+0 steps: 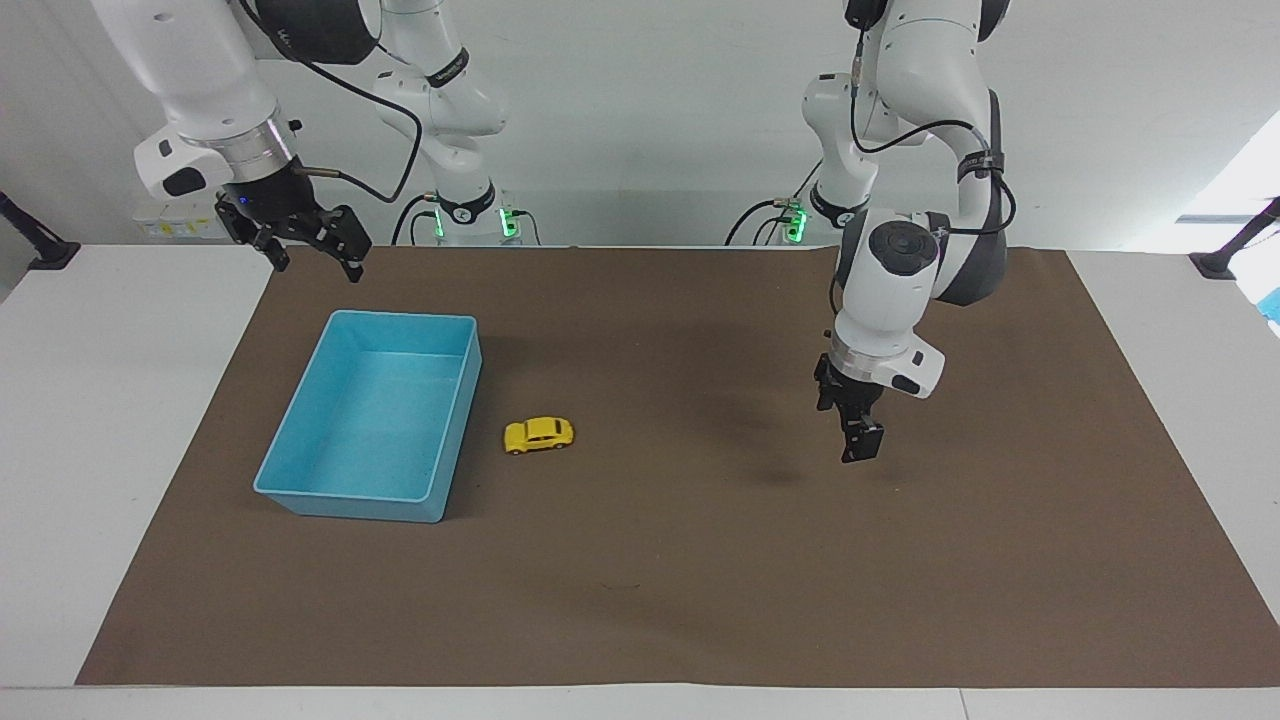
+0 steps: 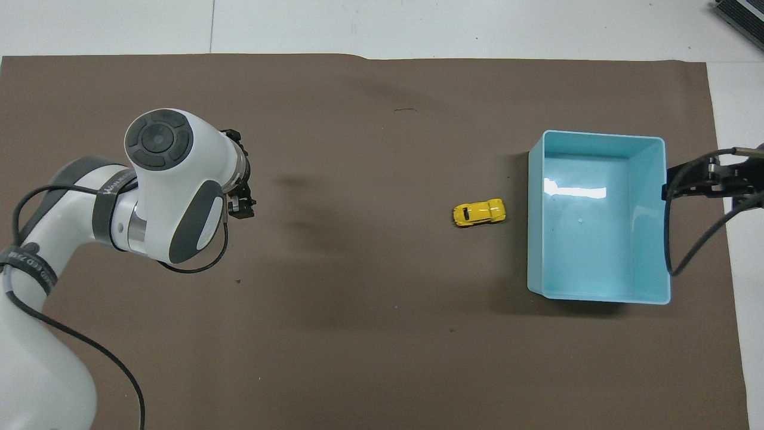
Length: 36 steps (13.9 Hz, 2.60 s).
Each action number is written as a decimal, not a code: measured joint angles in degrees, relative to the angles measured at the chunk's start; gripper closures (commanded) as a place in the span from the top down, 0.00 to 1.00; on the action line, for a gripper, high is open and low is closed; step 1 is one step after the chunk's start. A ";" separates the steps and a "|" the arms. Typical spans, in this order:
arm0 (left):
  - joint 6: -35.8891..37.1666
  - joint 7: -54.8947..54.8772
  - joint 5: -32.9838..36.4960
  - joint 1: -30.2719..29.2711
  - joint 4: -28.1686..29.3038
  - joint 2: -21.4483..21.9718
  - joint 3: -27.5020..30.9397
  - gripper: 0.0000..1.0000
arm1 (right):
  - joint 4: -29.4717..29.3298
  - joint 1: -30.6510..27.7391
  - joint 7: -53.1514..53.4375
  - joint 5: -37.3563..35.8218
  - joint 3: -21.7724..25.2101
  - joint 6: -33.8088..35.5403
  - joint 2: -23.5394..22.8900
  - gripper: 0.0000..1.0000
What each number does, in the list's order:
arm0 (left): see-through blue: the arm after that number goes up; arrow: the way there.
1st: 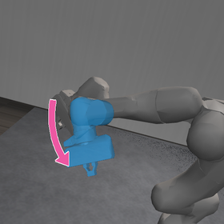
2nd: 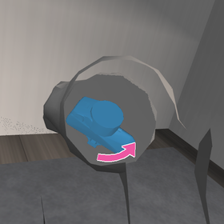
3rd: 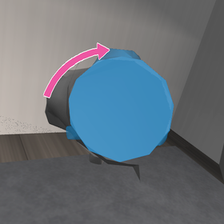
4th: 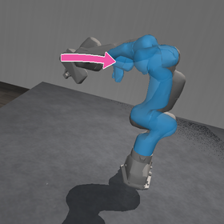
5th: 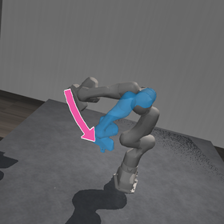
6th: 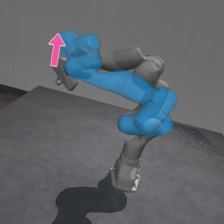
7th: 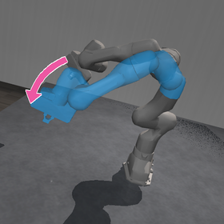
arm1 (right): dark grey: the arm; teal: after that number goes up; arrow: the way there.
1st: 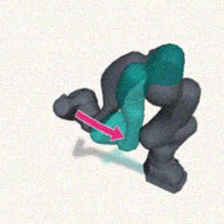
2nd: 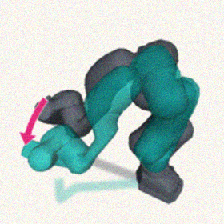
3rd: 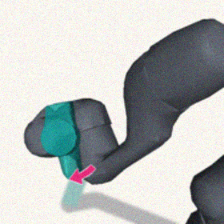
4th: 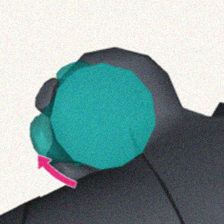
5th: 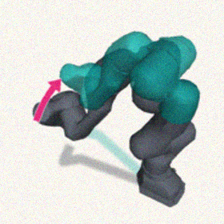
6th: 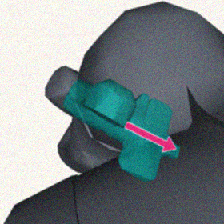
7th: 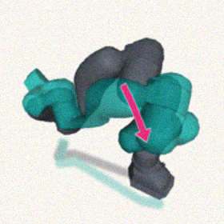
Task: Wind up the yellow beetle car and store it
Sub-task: 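Release the car with the left gripper so it rolls toward the blue box, then reach the right gripper to the car while the left gripper withdraws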
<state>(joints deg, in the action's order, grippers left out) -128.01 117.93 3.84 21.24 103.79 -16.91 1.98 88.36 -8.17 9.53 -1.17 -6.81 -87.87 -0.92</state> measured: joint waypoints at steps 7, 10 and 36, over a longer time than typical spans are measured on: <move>0.19 -4.91 1.77 -0.75 -10.19 -0.95 0.33 1.00 | 1.73 0.39 1.51 0.00 -0.06 -2.16 0.64 1.00; 0.99 -9.25 1.77 -2.05 -11.61 1.24 0.46 1.00 | 2.78 1.41 6.61 0.00 -0.23 -3.32 1.08 1.00; 26.67 -82.72 1.78 -12.27 -11.74 13.34 0.61 1.00 | 13.16 19.27 90.57 -9.16 -0.63 -23.71 -11.70 1.00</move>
<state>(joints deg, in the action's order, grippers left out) -101.34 35.21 5.62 8.97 92.05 -3.57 2.59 101.52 11.11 100.09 -10.33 -7.43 -111.58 -12.61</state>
